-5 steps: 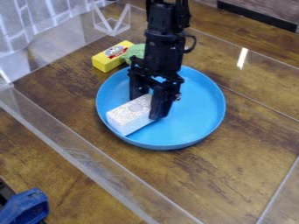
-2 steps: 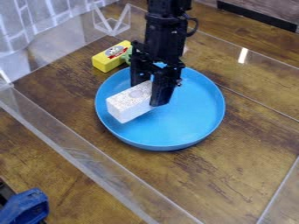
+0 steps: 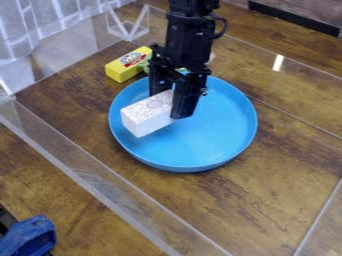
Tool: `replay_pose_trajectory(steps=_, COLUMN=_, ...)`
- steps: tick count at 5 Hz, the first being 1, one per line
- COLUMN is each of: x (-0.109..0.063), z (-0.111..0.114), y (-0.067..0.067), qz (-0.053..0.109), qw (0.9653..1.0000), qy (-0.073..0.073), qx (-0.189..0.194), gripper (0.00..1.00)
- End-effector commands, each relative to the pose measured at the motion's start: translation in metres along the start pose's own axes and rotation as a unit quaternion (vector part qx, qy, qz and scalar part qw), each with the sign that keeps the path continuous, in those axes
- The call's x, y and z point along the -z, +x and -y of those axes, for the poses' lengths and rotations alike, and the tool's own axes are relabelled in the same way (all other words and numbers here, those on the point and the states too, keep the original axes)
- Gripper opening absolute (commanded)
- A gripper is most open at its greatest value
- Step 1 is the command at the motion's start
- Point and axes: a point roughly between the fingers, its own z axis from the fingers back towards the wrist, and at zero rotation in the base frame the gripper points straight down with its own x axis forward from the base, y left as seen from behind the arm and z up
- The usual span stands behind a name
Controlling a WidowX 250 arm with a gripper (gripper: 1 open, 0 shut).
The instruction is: Remove the white object from inside the blue tray and put it on the table
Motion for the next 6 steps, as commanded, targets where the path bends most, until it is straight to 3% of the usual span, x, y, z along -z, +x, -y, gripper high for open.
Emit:
replay_pose_trajectory(steps=1, x=-0.042, z=-0.008, y=0.0, qz=0.052, qw=0.9984, qy=0.023, qx=-0.002, gripper=0.0)
replay_pose_trajectory(steps=3, x=-0.058, z=-0.012, y=0.004, qz=0.049, qw=0.998, qy=0.037, qx=0.012, gripper=0.0)
replay_pose_trajectory(steps=4, x=-0.08, z=-0.018, y=0.013, qz=0.051, qw=0.9971, qy=0.055, qx=0.015, gripper=0.0)
replay_pose_trajectory(steps=6, x=-0.073, z=0.021, y=0.006, qz=0.039, qw=0.9967, qy=0.045, qx=0.056, gripper=0.0)
